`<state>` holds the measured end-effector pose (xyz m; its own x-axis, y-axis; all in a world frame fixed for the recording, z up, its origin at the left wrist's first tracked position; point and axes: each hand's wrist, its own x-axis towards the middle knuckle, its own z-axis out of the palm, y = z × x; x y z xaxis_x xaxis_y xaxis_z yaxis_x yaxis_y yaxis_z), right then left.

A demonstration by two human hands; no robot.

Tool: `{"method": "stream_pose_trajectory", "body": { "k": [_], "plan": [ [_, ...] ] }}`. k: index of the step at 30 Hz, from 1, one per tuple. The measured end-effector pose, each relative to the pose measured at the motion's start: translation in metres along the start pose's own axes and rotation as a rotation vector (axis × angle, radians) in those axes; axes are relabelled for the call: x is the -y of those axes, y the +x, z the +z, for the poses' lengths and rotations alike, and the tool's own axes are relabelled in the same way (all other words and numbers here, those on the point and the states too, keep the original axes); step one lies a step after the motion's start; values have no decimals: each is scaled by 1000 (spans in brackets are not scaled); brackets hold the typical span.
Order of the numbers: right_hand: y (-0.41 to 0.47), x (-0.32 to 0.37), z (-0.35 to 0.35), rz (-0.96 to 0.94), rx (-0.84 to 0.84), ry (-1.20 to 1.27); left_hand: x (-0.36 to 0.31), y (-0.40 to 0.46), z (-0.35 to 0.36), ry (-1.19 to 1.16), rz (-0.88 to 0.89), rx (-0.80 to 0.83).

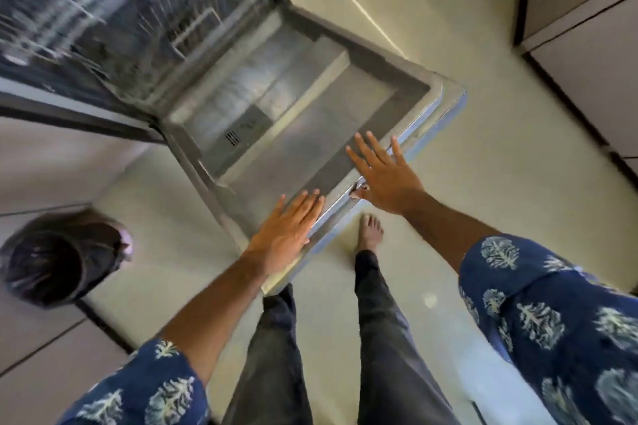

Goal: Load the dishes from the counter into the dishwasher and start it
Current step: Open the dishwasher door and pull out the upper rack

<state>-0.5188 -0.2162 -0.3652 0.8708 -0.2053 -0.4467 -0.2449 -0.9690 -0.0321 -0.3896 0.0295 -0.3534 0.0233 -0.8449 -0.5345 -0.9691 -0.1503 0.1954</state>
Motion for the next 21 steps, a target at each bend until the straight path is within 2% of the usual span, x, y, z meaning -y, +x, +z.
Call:
{"method": "stream_pose_trajectory", "body": {
  "k": [6, 11, 16, 21],
  "plan": [
    [-7, -30, 122, -111, 112, 70, -48, 60, 88, -63, -48, 82],
    [7, -49, 195, -199, 167, 53, -74, 103, 141, -181, -155, 194],
    [24, -50, 235, -200, 208, 55, -81, 130, 182, -261, -245, 232],
    [46, -50, 247, -205, 360, 62, -74, 156, 200, -271, -264, 330]
  ]
}}
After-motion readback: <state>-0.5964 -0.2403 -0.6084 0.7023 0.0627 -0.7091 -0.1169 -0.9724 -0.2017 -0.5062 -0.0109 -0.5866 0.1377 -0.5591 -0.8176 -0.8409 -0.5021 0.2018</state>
